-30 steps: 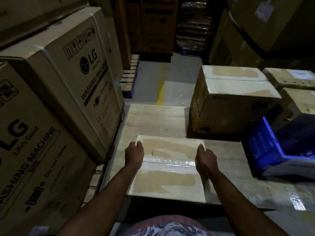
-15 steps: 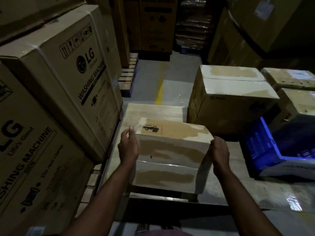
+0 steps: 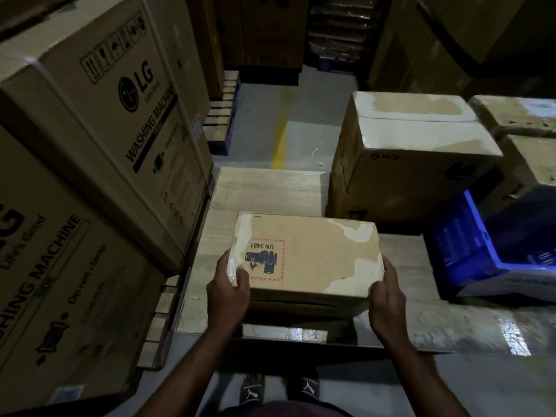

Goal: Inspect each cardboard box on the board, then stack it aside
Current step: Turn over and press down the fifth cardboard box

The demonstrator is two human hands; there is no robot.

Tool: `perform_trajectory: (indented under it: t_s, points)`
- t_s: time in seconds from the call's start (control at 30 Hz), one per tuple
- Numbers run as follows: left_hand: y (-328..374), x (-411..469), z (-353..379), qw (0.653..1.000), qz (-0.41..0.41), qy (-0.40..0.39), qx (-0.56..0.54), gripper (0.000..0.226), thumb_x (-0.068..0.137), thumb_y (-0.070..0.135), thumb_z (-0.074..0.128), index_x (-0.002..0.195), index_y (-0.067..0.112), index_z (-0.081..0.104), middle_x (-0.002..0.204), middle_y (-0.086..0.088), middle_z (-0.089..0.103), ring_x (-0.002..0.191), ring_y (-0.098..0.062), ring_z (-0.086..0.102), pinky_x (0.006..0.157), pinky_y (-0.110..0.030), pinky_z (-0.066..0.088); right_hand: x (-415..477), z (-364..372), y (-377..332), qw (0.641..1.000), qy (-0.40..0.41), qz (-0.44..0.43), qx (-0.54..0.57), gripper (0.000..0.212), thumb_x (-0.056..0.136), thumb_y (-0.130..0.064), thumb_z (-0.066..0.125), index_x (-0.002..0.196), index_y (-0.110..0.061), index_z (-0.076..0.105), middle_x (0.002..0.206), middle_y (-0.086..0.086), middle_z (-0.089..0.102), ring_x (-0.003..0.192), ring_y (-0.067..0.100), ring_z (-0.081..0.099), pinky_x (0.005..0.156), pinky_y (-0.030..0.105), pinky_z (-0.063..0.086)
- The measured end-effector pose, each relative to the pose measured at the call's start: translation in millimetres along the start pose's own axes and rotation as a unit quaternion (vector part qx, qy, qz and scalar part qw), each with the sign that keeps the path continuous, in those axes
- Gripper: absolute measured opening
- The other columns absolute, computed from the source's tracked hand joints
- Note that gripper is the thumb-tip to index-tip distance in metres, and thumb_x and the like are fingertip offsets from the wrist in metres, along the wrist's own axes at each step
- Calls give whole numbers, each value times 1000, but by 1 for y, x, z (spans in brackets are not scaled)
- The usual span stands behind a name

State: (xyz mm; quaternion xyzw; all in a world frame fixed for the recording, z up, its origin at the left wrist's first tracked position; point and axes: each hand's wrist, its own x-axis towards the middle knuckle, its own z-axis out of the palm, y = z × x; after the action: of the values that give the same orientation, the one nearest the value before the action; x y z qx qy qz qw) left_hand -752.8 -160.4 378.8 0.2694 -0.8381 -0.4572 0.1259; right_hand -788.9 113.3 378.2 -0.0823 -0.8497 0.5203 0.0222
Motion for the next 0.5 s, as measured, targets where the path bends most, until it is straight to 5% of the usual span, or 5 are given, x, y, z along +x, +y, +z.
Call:
perform_trajectory:
  t_s: [0.07,0.13,0.2,0.3,0.5]
  points:
    - [-3,2,-2,1000,13,-17,13,42,101,18,52,143,14,47,110,1,63,91,-19,62,62,0,39,3,0,-1,1000,-5,-5,-19,66,89,-33,30,152,-19,36,117,-2,54,96,15,51,70,5,37]
    - [-6,10,-2,998,19,-41,44,54,100,30,47,151,13,35,140,-11,54,123,-29,55,93,-19,47,8,2,-1,997,5,-31,-74,63,89,-33,31,148,-15,37,120,2,55,102,23,55,77,15,44]
    - [-4,23,-1,989,58,-52,128,70,91,34,39,155,11,23,165,-15,15,152,-33,12,120,-46,26,14,8,0,980,13,-53,-189,65,87,-36,32,146,-8,38,137,16,52,125,36,49,102,41,45]
    - [13,39,3,944,191,-95,250,76,86,31,38,157,11,17,167,-10,-3,153,-26,-14,125,-47,5,18,23,-15,927,0,-128,-352,69,88,-37,31,145,0,44,154,25,38,145,39,31,122,51,20]
    - [21,48,21,877,282,-136,364,72,95,43,21,157,7,21,166,-9,15,154,-19,7,124,-45,9,25,69,-54,874,-192,-252,-370,78,95,-52,11,160,-8,18,168,12,9,156,24,0,124,36,-5]
